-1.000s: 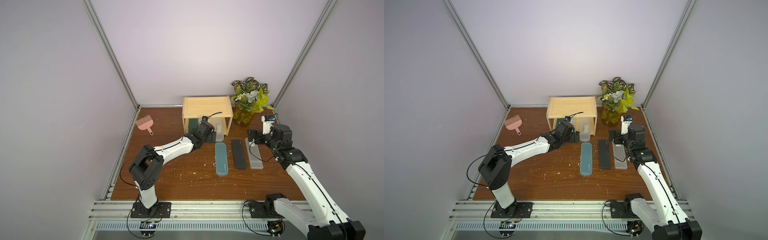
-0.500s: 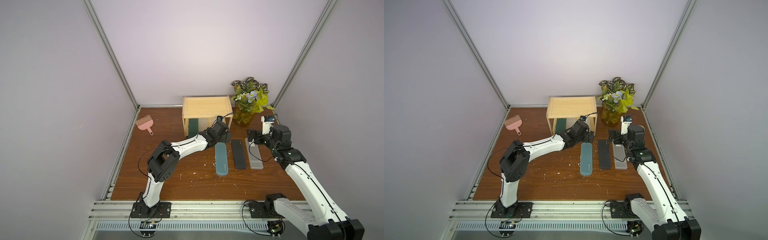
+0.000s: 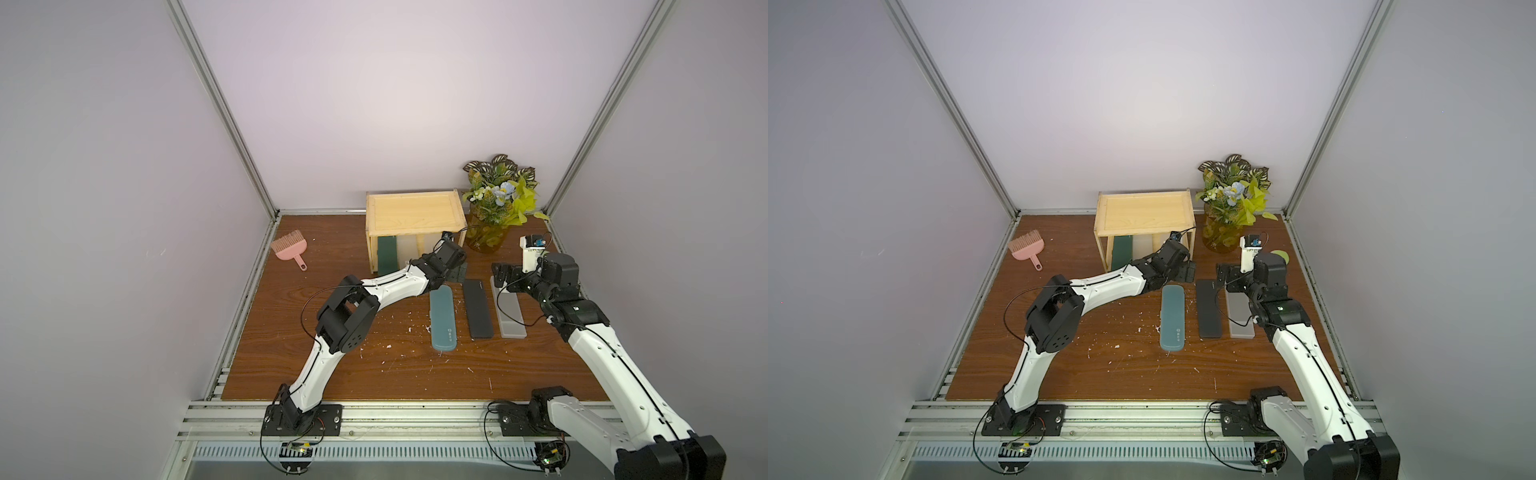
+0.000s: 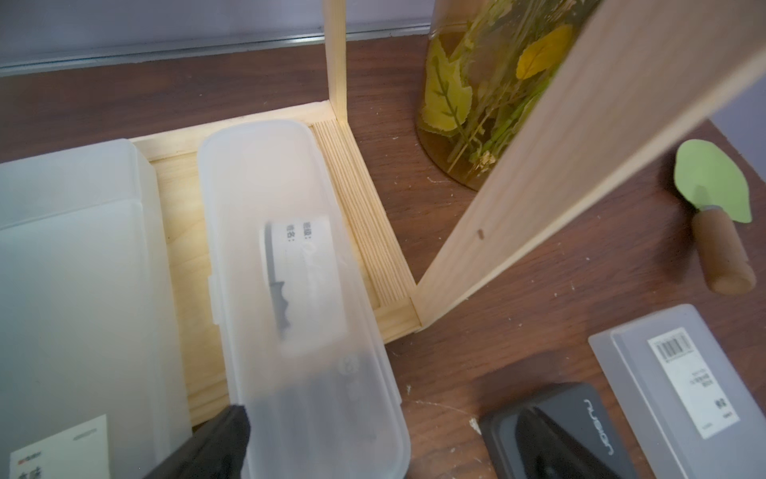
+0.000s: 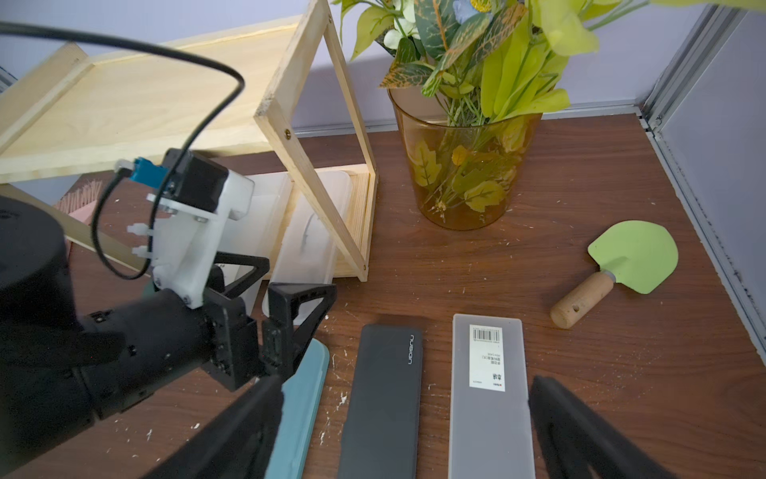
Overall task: Remove the pencil cases from the shelf
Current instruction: Pick up the pencil case from the shelf.
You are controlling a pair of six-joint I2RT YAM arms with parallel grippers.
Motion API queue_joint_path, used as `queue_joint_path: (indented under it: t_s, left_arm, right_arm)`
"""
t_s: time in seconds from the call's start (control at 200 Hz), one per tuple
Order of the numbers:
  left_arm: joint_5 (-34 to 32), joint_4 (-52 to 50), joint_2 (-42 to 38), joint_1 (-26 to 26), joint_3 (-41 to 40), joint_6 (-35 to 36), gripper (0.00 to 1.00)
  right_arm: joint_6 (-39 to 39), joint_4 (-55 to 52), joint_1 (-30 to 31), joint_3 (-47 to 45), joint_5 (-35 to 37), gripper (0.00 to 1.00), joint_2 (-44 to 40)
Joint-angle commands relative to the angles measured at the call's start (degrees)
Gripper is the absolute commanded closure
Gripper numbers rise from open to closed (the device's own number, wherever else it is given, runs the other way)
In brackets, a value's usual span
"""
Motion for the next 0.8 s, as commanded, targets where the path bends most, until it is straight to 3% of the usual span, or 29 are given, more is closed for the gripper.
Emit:
queue_joint_path:
  t_s: [0.0,0.796]
  left_arm:
    - [-2.88,-2.27,0.08,0.26,0.94,-1.36,0.00]
    - [-2.34,-3.77,2.57,1.01,0.53,-5.25,0.00]
  right_arm:
    - [-0.09,2.09,0.36,-0.30,-1.50,0.01,-0.42]
    - [-0.07,2.32,0.33,-1.43,-1.89,0.01,0.37]
